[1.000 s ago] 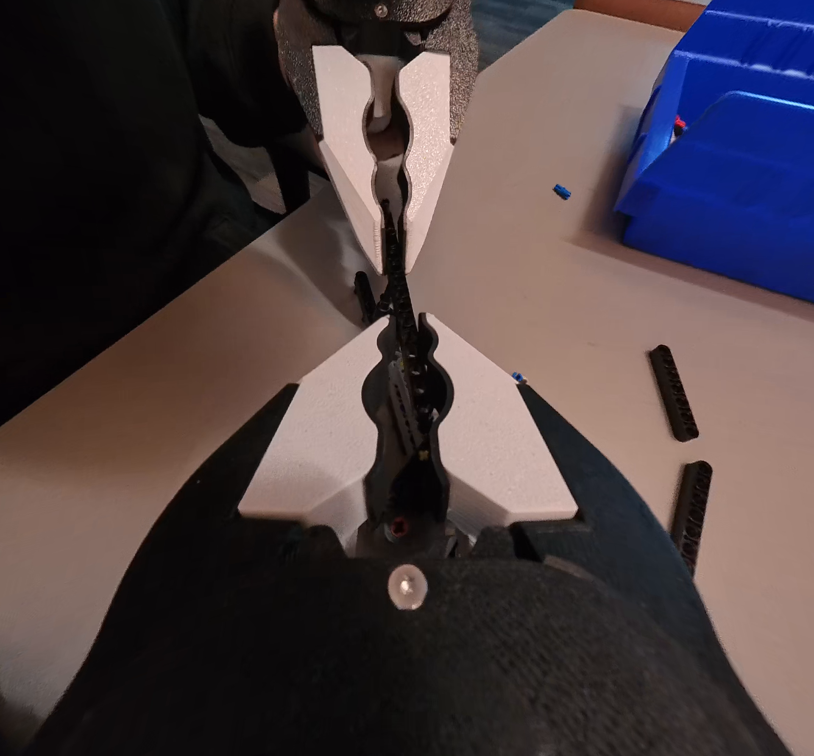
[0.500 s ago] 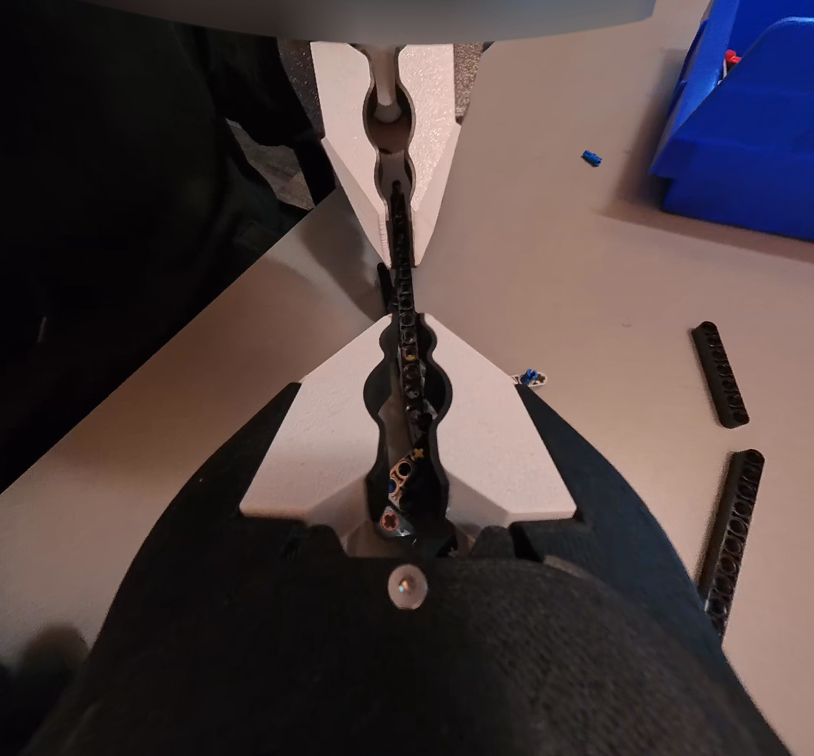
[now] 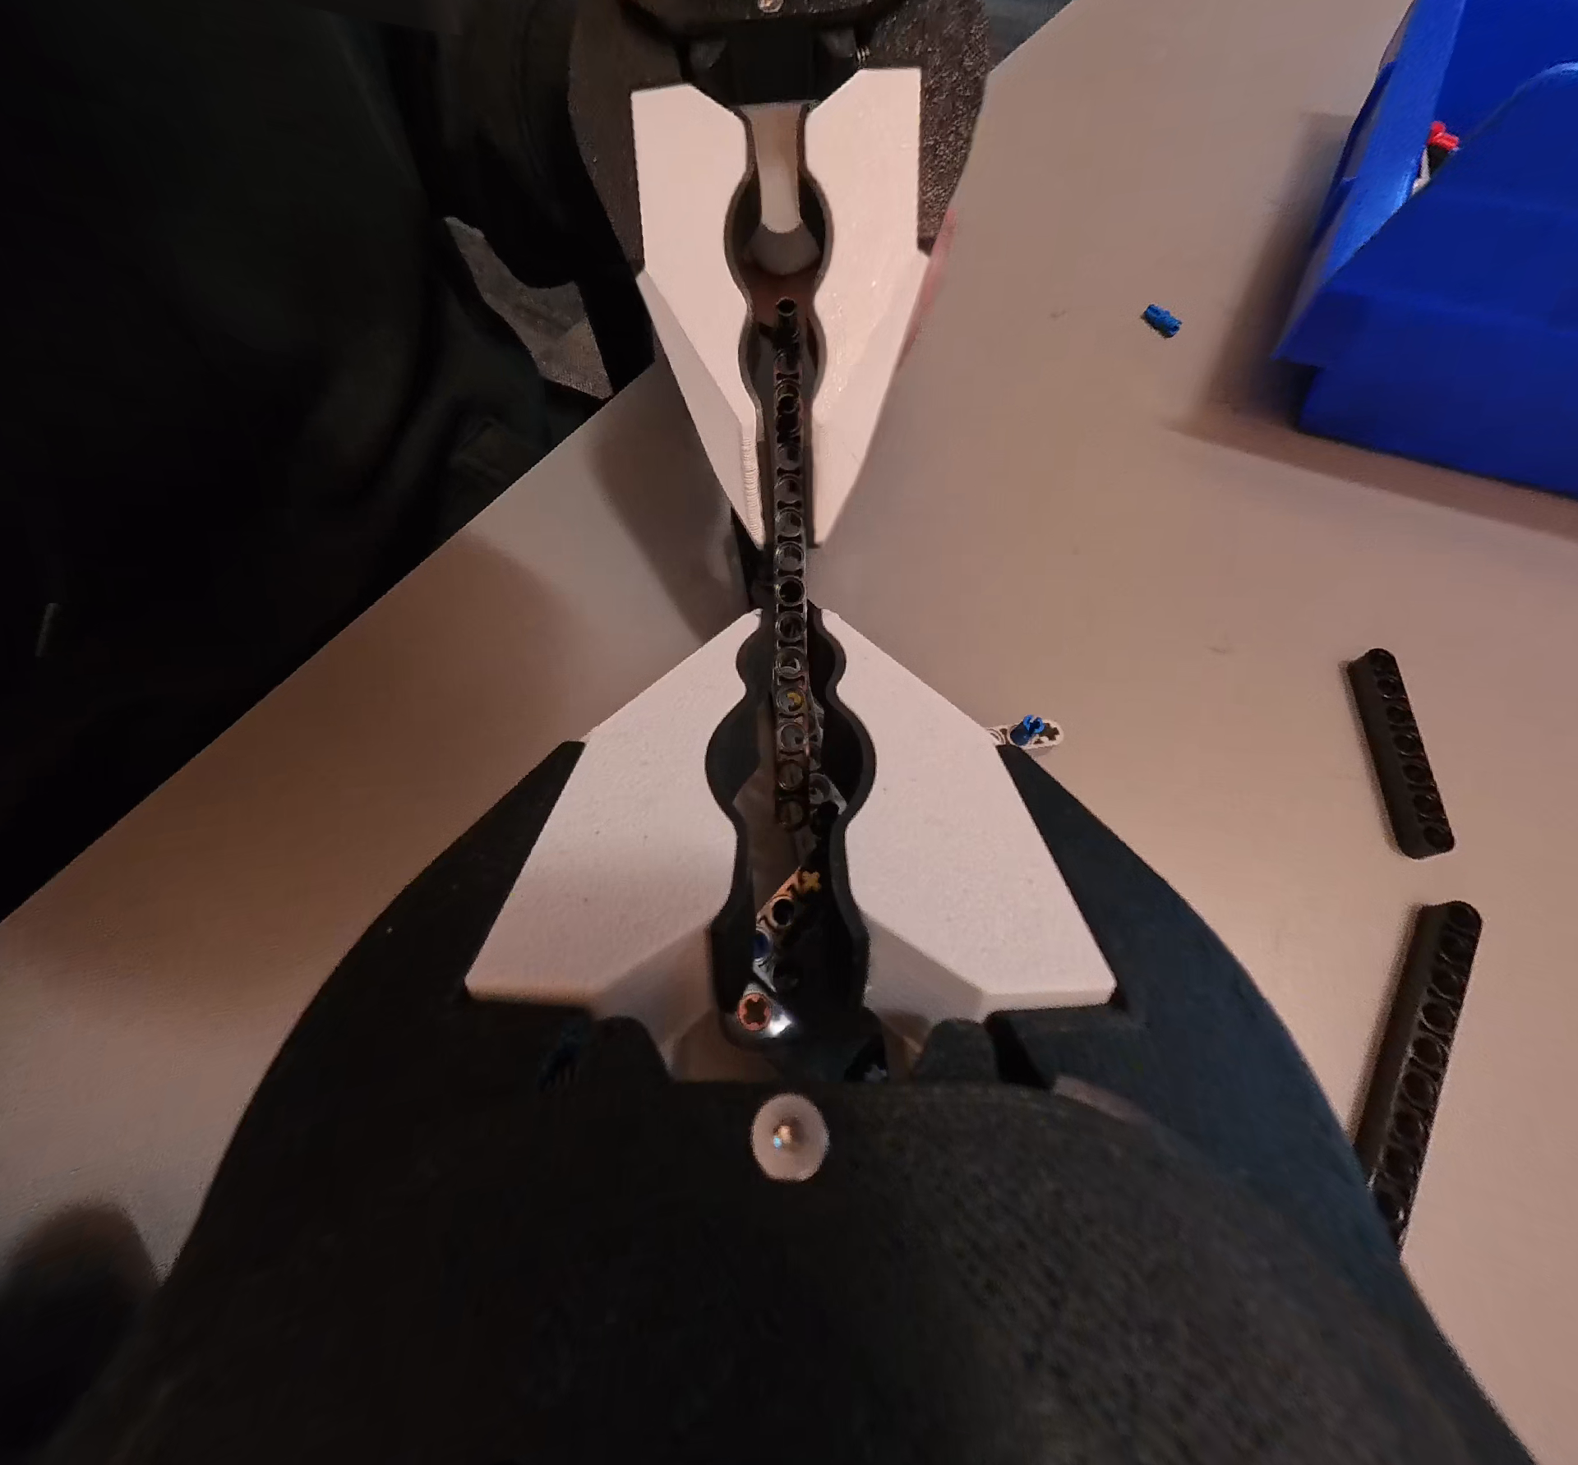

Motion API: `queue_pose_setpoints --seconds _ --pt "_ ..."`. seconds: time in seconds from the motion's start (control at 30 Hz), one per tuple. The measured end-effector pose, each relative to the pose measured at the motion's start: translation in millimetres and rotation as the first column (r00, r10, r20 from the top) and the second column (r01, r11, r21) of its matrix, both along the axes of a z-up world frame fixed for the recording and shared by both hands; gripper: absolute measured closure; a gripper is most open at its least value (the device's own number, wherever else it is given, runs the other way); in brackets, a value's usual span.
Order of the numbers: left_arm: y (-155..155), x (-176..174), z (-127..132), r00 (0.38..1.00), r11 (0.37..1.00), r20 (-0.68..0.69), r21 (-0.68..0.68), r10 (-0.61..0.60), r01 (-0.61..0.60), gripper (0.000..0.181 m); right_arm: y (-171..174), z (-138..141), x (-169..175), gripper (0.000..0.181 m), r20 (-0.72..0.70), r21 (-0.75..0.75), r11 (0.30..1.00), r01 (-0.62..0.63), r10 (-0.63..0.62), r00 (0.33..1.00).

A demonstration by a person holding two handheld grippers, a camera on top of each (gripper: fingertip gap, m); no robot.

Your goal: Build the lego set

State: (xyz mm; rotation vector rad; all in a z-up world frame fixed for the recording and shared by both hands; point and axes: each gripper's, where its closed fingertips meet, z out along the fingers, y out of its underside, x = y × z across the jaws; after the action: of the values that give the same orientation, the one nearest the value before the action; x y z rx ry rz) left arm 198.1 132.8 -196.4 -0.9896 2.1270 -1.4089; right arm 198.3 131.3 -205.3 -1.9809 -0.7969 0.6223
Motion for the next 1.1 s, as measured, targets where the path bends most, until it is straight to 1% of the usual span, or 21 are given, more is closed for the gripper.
queue_pose_setpoints --seconds 0.1,0.33,0.4,0.57,0.67,0.73,0.9,1.1 --pt "0.0 -0.6 -0.4 1.0 1.0 0.005 0.002 0.023 -0.023 0.176 0.3 0.2 -0.2 0.176 0.013 0.022 1.0 -0.005 0.005 1.0" --pt "0.9 -3.3 -5.1 0.992 0.984 -0.061 -0.132 0.109 -0.116 0.176 2.7 4.0 -0.6 0.175 0.005 0.096 0.995 -0.004 0.003 1.0" --pt "0.2 -3.8 -5.4 0.99 0.981 -0.07 -0.144 0.123 -0.132 0.176 2.6 5.1 -0.8 0.174 -0.002 0.113 0.994 -0.009 0.009 1.0" --pt "0.4 -3.9 -5.7 0.985 0.983 -0.049 -0.072 0.163 -0.166 0.176 3.6 9.7 -0.6 0.175 -0.049 0.154 0.988 -0.004 0.012 0.999" --pt "-0.3 -4.3 -5.9 0.981 0.982 -0.045 0.002 0.188 -0.188 0.176 2.5 10.0 -0.9 0.175 -0.049 0.161 0.987 -0.011 0.019 0.999" --pt "-1.7 -5.1 -6.2 0.98 0.981 -0.048 0.043 0.193 -0.191 0.176 2.4 10.8 -1.2 0.172 -0.062 0.16 0.987 -0.011 0.021 0.998" --pt "-2.4 -6.6 -8.4 0.971 0.973 -0.081 0.081 0.223 -0.217 0.176 0.6 9.7 -3.8 0.176 -0.056 0.138 0.99 -0.04 0.048 0.997" --pt "-2.6 -7.1 -8.8 0.967 0.973 -0.114 0.075 0.227 -0.219 0.176 0.2 8.9 -4.2 0.176 -0.059 0.121 0.992 -0.037 0.044 0.997"
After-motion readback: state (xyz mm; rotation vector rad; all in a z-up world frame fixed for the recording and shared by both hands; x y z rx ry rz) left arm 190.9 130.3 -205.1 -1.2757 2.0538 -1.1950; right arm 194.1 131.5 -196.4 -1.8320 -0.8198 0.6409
